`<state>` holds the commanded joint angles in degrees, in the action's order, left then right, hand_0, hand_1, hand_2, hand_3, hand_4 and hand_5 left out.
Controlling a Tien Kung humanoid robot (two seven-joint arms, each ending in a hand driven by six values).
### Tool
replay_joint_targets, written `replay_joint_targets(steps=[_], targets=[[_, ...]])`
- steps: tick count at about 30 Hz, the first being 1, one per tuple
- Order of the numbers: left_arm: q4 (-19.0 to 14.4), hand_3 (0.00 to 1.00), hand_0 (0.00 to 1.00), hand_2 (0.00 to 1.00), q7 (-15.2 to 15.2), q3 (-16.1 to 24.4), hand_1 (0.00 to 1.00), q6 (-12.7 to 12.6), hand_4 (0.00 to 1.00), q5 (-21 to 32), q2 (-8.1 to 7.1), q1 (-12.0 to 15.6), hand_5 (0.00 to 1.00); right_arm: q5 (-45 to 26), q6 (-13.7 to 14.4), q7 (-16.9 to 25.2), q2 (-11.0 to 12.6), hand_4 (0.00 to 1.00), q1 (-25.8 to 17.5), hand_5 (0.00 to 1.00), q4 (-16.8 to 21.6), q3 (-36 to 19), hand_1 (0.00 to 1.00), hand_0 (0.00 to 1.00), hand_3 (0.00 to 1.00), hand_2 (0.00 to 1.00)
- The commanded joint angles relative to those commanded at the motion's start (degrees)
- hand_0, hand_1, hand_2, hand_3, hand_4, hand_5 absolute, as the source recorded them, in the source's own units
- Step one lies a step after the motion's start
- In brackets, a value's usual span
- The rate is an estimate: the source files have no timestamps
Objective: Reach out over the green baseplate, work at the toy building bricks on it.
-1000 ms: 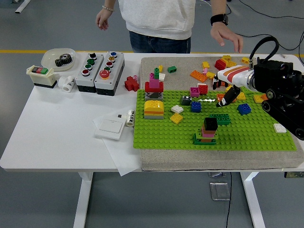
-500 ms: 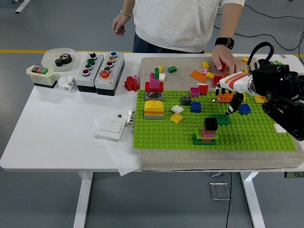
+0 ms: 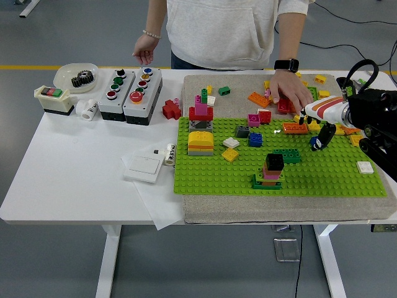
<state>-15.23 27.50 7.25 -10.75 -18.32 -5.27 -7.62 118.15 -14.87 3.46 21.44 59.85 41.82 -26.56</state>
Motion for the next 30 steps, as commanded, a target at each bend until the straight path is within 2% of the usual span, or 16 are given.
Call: replay_joint_targets(steps=[5, 6, 11, 12, 15, 17, 18, 23, 24, 29, 30], targets=[[-0.04, 0.836, 0.448, 0.677, 0.08, 0.19, 0.572, -0.02, 0.925, -0.17, 0.09, 0.02, 0.887, 0.99, 2.71, 1.40, 0.55, 0.998, -1.18, 0.231, -0.65, -0.11, 0.581, 0.433, 0.731, 0.670], [-0.06, 0.836, 0.448, 0.676, 0.10, 0.27, 0.572, -0.05, 0.923, -0.20, 0.13, 0.02, 0.888, 1.12, 3.56, 1.90, 0.68, 0.998, -1.55, 0.230, -0.86, -0.16, 0.572, 0.424, 0.706, 0.656], [-0.11, 0.836, 0.448, 0.676, 0.17, 0.53, 0.572, -0.20, 0.923, -0.41, 0.24, 0.03, 0.888, 1.33, 7.88, 3.64, 0.93, 0.998, -2.77, 0.230, -1.58, -0.21, 0.572, 0.424, 0.706, 0.656], [-0.13, 0.835, 0.451, 0.677, 0.17, 0.55, 0.572, -0.23, 0.922, -0.41, 0.26, 0.03, 0.891, 1.37, 8.59, 3.95, 0.95, 0.963, -2.97, 0.224, -1.72, -0.18, 0.553, 0.408, 0.655, 0.606], [-0.16, 0.835, 0.451, 0.677, 0.18, 0.59, 0.572, -0.27, 0.922, -0.44, 0.28, -0.02, 0.891, 1.12, 10.54, 4.57, 0.86, 0.963, -3.43, 0.224, -2.36, -0.09, 0.553, 0.408, 0.655, 0.606], [-0.18, 0.835, 0.451, 0.677, 0.20, 0.59, 0.572, -0.25, 0.922, -0.51, 0.27, -0.05, 0.891, 0.88, 11.37, 4.81, 0.79, 0.963, -3.67, 0.224, -2.74, -0.08, 0.553, 0.408, 0.655, 0.606], [-0.18, 0.835, 0.450, 0.677, 0.25, 0.66, 0.571, -0.23, 0.921, -0.64, 0.26, -0.08, 0.892, 0.72, 11.90, 4.98, 0.71, 0.909, -3.84, 0.216, -3.06, -0.01, 0.527, 0.403, 0.601, 0.586], [-0.20, 0.835, 0.450, 0.677, 0.32, 0.76, 0.571, -0.26, 0.921, -0.85, 0.27, -0.21, 0.892, 0.12, 13.40, 5.26, 0.57, 0.909, -4.15, 0.216, -4.05, 0.23, 0.527, 0.403, 0.601, 0.586], [-0.21, 0.835, 0.449, 0.678, 0.32, 0.76, 0.571, -0.26, 0.920, -0.86, 0.27, -0.24, 0.892, 0.01, 13.59, 5.29, 0.55, 0.851, -4.16, 0.214, -4.20, 0.25, 0.513, 0.385, 0.554, 0.566], [-0.25, 0.835, 0.449, 0.678, 0.42, 0.86, 0.571, -0.28, 0.920, -1.09, 0.32, -0.47, 0.892, -1.15, 15.47, 5.67, 0.04, 0.851, -4.42, 0.214, -5.68, 0.29, 0.513, 0.385, 0.554, 0.566], [-0.26, 0.835, 0.450, 0.680, 0.43, 0.87, 0.571, -0.28, 0.919, -1.12, 0.32, -0.48, 0.894, -1.24, 15.62, 5.69, -0.01, 0.826, -4.44, 0.210, -5.81, 0.28, 0.507, 0.384, 0.551, 0.559]])
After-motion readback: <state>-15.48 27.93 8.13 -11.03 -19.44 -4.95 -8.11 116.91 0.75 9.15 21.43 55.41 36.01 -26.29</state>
